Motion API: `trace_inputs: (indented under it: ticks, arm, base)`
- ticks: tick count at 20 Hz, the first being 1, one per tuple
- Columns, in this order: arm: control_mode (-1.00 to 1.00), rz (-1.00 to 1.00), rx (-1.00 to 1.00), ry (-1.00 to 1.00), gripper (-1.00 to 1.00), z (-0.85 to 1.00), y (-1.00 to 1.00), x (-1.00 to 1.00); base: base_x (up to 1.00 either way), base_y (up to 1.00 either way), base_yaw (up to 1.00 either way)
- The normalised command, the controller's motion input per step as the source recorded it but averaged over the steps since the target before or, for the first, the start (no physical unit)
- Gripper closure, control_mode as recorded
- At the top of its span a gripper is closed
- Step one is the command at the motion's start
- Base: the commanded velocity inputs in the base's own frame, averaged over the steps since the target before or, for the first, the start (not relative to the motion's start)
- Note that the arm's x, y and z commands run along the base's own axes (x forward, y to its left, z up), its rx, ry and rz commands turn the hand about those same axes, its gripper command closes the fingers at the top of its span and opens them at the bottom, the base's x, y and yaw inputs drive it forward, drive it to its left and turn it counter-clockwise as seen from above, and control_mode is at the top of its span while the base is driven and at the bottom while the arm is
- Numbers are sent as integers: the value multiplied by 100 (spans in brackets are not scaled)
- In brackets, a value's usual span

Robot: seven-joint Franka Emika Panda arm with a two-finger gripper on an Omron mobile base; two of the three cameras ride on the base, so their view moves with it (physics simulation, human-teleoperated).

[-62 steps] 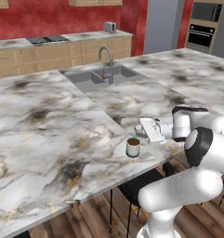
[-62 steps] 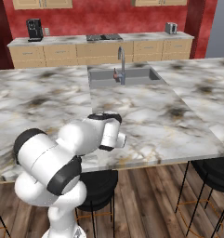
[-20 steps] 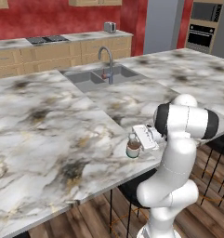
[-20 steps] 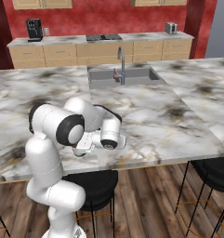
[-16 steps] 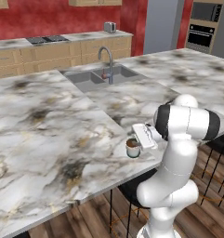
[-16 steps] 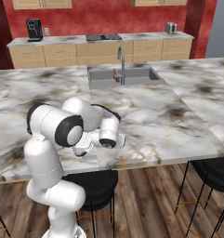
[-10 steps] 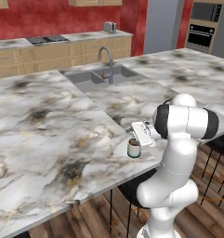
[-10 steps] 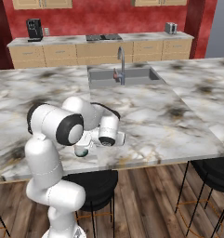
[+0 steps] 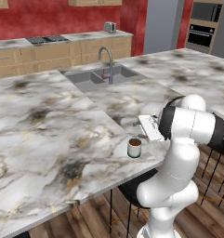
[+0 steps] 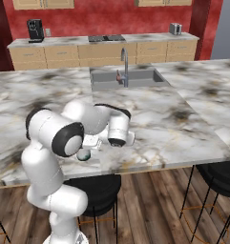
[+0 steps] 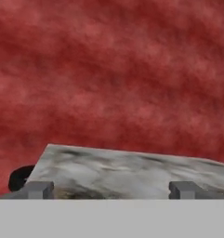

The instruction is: Pick up the marshmallow and place it in the cup of hot chocolate on the dining counter.

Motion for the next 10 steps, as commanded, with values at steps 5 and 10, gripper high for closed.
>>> trace_inputs:
  ticks: [5, 10]
  arm:
    - [-100, -3, 0, -28, -100, 90, 0, -100]
    - [-100, -4, 0, -41, -100, 100, 0, -95]
  base:
    - [0, 0, 0]
    - [0, 0, 0]
